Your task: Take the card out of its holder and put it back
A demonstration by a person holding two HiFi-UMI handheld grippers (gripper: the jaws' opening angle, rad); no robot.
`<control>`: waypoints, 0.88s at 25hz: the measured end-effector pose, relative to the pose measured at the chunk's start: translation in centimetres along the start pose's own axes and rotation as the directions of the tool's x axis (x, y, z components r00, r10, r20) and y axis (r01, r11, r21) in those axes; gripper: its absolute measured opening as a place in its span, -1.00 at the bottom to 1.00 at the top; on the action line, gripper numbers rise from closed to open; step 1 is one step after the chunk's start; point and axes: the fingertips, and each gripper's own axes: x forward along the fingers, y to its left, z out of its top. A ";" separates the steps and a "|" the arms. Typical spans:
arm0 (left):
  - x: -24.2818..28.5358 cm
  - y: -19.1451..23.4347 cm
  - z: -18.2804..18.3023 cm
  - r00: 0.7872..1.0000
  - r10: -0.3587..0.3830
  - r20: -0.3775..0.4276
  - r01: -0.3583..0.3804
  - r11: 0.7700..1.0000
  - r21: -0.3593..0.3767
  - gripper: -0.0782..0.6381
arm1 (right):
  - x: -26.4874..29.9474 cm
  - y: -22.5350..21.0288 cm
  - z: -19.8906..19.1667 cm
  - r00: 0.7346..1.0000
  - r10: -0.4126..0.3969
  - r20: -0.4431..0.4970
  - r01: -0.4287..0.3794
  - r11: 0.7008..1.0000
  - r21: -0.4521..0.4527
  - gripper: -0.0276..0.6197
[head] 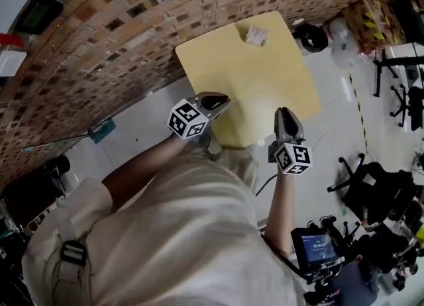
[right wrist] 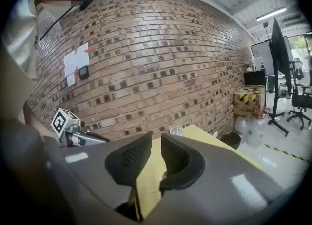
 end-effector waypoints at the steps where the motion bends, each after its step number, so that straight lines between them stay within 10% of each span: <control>1: 0.2 0.1 0.2 1.000 0.014 0.000 -0.014 1.000 0.003 -0.61 | 0.3 -0.5 0.4 1.000 0.014 0.003 -0.014 1.000 0.002 -0.74; 22: 6.5 3.8 4.7 0.948 0.318 0.033 -0.315 0.947 -0.070 -0.60 | 12.3 -11.7 6.5 0.967 0.250 -0.047 -0.254 0.962 -0.098 -0.74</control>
